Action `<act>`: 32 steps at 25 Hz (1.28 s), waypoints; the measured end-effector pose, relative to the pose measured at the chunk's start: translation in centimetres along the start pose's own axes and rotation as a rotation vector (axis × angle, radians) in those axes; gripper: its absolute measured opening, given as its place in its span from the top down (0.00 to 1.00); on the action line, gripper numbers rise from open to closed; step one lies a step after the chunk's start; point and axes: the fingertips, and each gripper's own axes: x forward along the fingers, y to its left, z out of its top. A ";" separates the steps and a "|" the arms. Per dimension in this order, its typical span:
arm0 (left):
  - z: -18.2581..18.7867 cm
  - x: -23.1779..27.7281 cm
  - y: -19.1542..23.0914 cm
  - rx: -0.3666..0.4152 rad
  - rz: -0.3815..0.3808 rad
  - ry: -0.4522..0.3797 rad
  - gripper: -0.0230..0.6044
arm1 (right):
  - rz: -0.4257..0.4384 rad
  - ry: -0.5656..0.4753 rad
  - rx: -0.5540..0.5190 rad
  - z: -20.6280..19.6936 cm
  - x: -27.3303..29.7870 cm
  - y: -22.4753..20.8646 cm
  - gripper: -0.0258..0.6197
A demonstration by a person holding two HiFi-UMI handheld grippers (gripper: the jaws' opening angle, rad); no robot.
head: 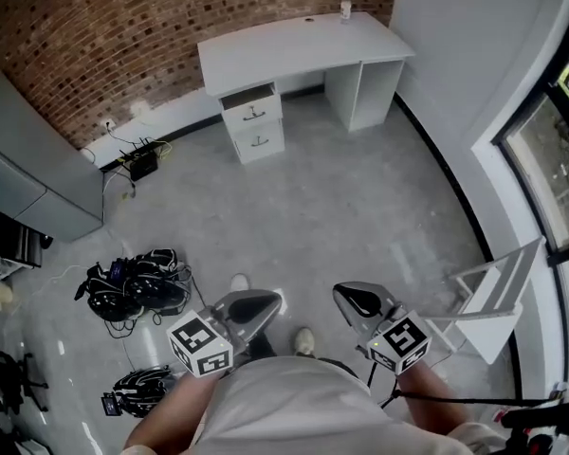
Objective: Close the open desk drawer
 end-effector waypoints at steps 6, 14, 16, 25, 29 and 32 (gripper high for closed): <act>0.5 3.6 1.5 0.024 -0.066 0.002 0.96 | -0.006 0.000 -0.005 0.3 1.7 -2.6 0.93; 4.1 11.2 9.4 0.003 -0.157 -0.021 0.91 | -0.053 0.062 0.012 2.3 6.6 -11.2 0.91; 5.7 13.5 11.5 0.000 -0.172 -0.025 0.90 | -0.050 0.085 0.006 3.2 8.4 -13.9 0.91; 10.5 19.3 19.7 -0.054 -0.282 -0.026 0.96 | -0.032 0.101 -0.016 8.7 17.5 -21.8 0.91; 12.2 21.6 22.6 -0.079 -0.264 -0.056 0.96 | 0.019 0.126 -0.024 9.8 19.9 -25.0 0.91; 12.3 23.7 26.5 -0.118 -0.195 -0.068 0.96 | 0.055 0.132 -0.017 10.2 21.9 -28.9 0.91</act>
